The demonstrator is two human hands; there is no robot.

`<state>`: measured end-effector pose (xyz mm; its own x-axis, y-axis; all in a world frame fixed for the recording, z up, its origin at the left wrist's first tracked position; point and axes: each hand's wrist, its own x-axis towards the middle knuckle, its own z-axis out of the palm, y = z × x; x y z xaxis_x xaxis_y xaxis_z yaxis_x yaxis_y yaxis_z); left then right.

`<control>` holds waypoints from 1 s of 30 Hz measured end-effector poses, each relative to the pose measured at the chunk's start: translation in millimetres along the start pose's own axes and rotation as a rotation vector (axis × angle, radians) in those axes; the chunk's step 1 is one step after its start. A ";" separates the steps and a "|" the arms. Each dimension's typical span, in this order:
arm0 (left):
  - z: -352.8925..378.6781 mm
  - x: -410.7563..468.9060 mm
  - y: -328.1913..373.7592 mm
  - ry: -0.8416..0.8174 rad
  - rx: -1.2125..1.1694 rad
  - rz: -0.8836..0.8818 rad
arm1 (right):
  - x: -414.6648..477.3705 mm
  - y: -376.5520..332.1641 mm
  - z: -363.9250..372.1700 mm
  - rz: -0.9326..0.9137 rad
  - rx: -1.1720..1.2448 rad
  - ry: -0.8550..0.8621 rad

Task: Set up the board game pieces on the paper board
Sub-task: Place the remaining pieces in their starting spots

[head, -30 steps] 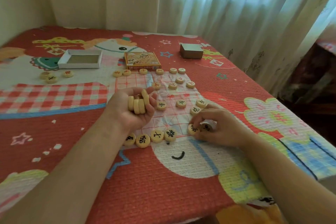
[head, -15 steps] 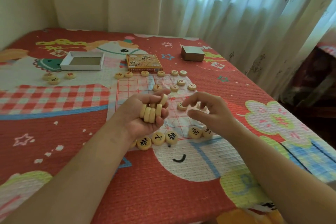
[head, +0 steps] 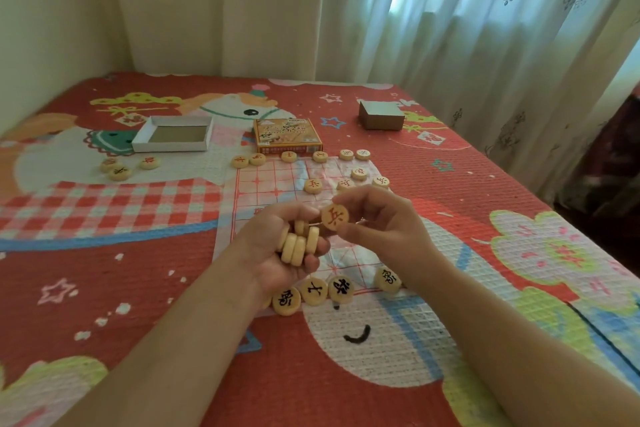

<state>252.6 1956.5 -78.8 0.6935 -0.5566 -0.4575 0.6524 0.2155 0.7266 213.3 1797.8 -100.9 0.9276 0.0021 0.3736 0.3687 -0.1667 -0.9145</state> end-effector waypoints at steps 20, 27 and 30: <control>-1.3 0.4 1.1 0.054 0.026 -0.011 | -0.3 -14.9 5.9 0.126 0.066 0.115; -12.5 -1.8 13.0 0.075 -0.221 0.062 | 79.3 -16.2 18.3 0.405 -0.275 0.171; -23.0 0.9 17.7 0.125 -0.363 0.095 | 114.8 1.6 38.8 0.477 -0.407 0.106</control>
<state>271.8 1978.2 -78.2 0.7735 -0.4229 -0.4720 0.6333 0.5438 0.5506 322.7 1836.0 -65.5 0.9655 -0.2591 -0.0278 -0.1553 -0.4866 -0.8597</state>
